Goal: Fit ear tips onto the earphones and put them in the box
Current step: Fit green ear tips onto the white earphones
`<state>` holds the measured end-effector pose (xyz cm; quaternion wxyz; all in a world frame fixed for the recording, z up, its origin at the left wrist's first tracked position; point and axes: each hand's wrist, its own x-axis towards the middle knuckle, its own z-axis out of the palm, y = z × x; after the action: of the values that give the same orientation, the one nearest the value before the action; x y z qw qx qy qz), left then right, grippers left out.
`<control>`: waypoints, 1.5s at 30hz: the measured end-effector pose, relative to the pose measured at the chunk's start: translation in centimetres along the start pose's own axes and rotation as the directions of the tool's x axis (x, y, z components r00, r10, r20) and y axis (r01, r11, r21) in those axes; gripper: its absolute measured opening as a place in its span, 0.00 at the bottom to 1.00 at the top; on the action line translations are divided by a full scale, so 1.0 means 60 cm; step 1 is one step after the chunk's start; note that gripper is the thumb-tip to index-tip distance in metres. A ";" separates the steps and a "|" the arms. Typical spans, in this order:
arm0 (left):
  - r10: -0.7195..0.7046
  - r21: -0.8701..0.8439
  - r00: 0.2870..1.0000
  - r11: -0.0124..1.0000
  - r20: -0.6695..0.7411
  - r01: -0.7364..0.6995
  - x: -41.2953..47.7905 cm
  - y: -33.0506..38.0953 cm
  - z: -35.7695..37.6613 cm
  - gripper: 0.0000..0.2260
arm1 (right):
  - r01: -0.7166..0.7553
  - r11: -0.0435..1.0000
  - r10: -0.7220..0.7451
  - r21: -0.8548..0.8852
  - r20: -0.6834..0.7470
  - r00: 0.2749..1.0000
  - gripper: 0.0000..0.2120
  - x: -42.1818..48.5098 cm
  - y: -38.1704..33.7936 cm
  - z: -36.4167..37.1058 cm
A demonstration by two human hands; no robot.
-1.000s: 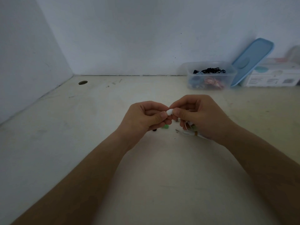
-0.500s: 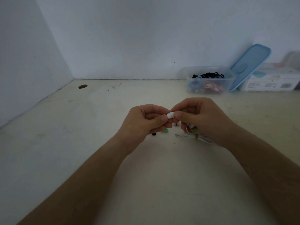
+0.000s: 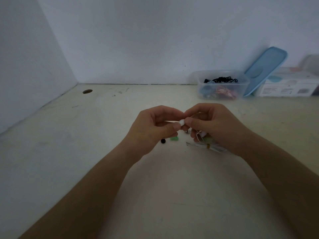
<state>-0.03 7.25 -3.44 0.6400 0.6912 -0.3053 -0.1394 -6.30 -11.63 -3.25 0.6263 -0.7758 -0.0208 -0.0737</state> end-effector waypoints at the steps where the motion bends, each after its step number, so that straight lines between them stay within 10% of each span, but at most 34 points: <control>1: 0.022 0.025 1.000 0.999 0.005 -0.022 -0.001 0.000 0.001 0.10 | -0.019 1.000 0.019 0.005 0.008 1.000 0.03 -0.001 -0.001 -0.002; 13: 0.033 0.164 0.995 0.986 -0.092 -0.018 0.002 -0.008 0.000 0.07 | -0.198 0.979 0.173 0.051 0.310 0.935 0.25 -0.009 -0.010 -0.028; 33: -0.061 0.685 0.964 0.715 0.259 -0.139 -0.005 -0.005 -0.001 0.09 | 0.045 0.996 -0.053 -0.081 -0.101 0.994 0.07 -0.002 -0.003 -0.022; 41: 0.105 0.695 0.973 0.716 -0.206 0.070 0.011 -0.005 -0.084 0.09 | -0.042 0.998 0.038 -0.052 -0.064 0.997 0.08 0.000 0.003 -0.017; 45: -0.018 0.766 0.984 0.625 -0.176 0.148 0.018 -0.039 -0.094 0.11 | -0.047 0.997 0.045 -0.057 -0.045 0.998 0.09 -0.001 0.004 -0.016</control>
<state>4.67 11.12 -4.68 0.2942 0.9210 -0.2538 0.0291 -6.44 -12.62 -3.29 0.6055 -0.7920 0.0130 -0.0769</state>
